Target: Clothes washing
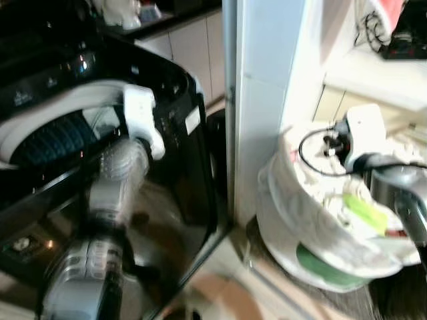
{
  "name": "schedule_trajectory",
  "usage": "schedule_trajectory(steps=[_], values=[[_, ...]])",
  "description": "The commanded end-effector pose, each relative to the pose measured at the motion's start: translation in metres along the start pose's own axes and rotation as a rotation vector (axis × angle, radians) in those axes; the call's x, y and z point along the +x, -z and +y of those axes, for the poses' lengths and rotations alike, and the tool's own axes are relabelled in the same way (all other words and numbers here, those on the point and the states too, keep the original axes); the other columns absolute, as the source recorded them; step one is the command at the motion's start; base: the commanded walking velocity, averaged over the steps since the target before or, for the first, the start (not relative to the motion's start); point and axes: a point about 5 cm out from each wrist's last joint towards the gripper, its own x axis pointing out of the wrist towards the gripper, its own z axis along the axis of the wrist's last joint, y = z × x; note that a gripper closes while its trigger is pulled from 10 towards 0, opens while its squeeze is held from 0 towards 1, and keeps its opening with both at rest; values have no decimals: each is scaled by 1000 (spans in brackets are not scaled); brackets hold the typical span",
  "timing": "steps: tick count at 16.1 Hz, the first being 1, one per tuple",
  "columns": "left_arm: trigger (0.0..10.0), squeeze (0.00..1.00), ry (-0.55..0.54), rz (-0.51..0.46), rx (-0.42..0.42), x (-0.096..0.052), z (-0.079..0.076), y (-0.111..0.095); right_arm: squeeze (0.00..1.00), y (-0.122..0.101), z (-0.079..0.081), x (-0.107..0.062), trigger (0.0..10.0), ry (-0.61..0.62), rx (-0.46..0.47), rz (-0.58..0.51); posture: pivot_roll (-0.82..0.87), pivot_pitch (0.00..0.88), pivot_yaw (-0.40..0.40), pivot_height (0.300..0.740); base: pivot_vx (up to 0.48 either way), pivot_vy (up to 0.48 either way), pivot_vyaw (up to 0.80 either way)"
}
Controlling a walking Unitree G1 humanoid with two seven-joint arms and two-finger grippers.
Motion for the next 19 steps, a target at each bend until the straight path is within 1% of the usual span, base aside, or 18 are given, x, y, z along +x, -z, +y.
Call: schedule_trajectory(steps=[1, 3, 4, 5, 6, 8, 10, 14, 19], values=[[10000, 0, -5, -83, 22, -7, -10, -16, 0, -7, 10, -2, 10000, -29, -34, -69, -98, 2, 85, 740, 0, 0, 0], [10000, 0, -43, -107, 95, -15, -12, -15, 0, -5, 16, -3, 10000, -30, -20, -96, -91, 0, 85, 740, 0, 0, 0], [10000, 0, -79, -89, 139, -25, -15, -7, 0, 0, 31, -7, 10000, -79, -2, -116, -84, 0, 82, 740, 0, 0, 0], [10000, 0, -103, -70, 135, -34, -17, -3, 0, 6, 44, -11, 10000, -128, -17, -128, -80, 0, 83, 740, 0, 0, 0], [10000, 0, -114, -37, 106, -48, -27, -4, 0, 14, 55, -15, 10000, -159, -31, -128, -77, 0, 83, 740, 0, 0, 800], [10000, 0, -109, -37, 92, -50, -31, -5, 0, 18, 56, -17, 10000, -156, -9, -122, -74, 0, 85, 740, 131, 0, 800], [10000, 0, -93, -31, 99, -46, -34, -6, 0, 19, 55, -17, 10000, -140, 57, -127, -79, 0, 91, 740, 264, 0, 0], [10000, 0, -98, 24, 70, -47, -38, -1, 0, 18, 55, -21, 10000, -147, 37, -143, -89, 0, 93, 740, 270, 0, 0], [10000, 0, -99, 26, 56, -46, -41, -2, 0, 16, 57, -23, 10000, -162, 36, -149, -92, 0, 87, 740, 274, 0, 0]])
